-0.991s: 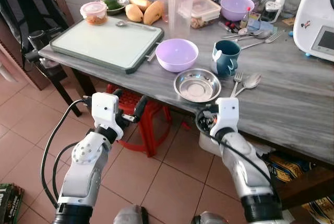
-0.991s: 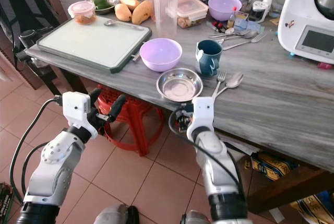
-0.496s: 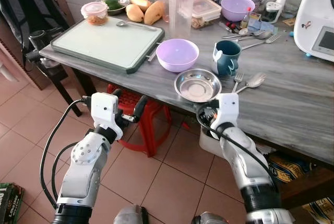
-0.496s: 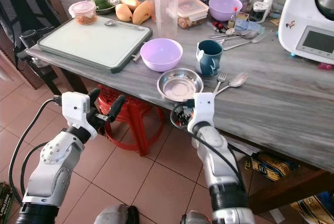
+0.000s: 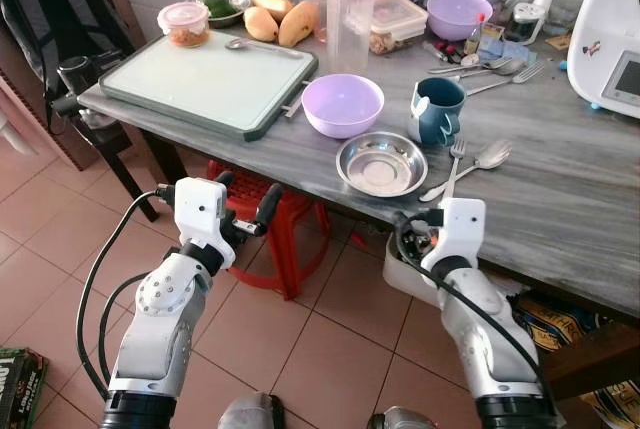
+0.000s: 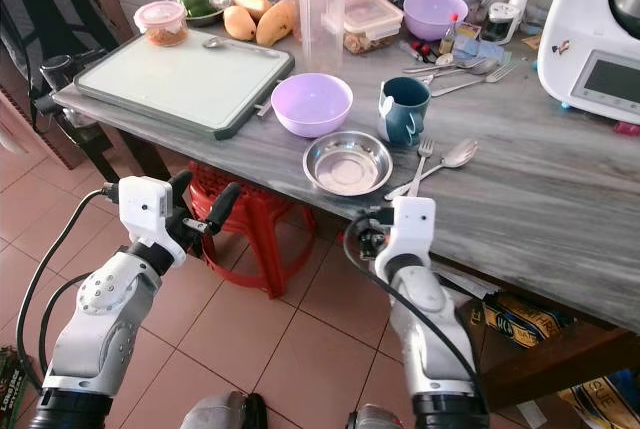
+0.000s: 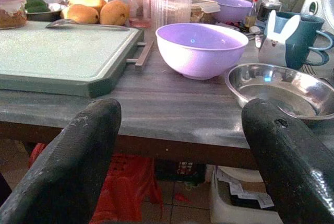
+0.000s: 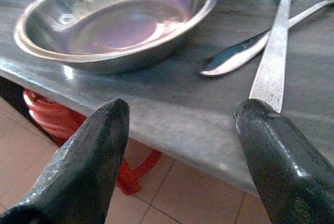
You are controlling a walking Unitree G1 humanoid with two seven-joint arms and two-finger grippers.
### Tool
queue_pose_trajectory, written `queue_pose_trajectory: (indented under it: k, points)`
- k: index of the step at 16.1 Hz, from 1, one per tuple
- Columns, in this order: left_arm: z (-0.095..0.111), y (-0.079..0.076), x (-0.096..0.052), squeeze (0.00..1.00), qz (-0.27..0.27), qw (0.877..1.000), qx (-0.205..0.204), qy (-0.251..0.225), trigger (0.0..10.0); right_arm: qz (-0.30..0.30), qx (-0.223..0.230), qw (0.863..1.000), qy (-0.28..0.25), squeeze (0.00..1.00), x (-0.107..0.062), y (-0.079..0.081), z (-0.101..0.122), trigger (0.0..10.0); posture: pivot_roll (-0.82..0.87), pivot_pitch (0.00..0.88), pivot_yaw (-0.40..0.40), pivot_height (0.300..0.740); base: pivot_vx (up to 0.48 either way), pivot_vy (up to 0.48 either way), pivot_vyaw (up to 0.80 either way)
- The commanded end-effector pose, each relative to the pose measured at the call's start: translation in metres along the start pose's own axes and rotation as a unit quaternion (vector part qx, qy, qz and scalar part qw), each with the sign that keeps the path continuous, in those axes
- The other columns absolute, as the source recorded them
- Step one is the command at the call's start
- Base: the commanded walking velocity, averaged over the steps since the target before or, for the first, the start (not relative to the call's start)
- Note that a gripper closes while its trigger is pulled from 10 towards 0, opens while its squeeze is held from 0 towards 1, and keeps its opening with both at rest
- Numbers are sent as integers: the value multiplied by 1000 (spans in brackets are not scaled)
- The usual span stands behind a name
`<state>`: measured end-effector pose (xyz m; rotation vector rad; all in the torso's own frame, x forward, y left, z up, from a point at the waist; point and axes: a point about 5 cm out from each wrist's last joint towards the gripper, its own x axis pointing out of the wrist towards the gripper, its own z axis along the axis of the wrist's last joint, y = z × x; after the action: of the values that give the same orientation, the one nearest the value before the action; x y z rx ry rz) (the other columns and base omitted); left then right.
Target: Setting the table
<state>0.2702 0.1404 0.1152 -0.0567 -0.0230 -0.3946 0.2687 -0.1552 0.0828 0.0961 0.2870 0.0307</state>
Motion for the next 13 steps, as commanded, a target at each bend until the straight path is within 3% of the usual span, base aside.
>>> queue_pose_trajectory:
  k: [1, 6, 10, 13]
  points:
    - [2, -1, 2, 0, -4, 1000, 7, 0, 10000, -13, -4, 1000, -11, 0, 1, -6, 5, 10000, 0, 29, 63, 740, 0, 0, 0]
    - [2, 0, -1, 0, -1, 1000, 9, 1, 10000, 4, -6, 998, -64, 0, 24, 0, 32, 10000, 16, 32, 62, 740, 0, 0, 0]
    - [3, 0, -1, 0, 0, 1000, 10, 0, 10000, 28, 38, 997, -60, 0, 31, 3, 29, 10000, 25, 33, 59, 740, 0, 0, 0]
    - [3, 2, -2, 0, 2, 1000, 11, -1, 10000, 12, 63, 996, -60, 0, 32, -7, 25, 10000, 30, 32, 58, 740, 0, 0, 0]
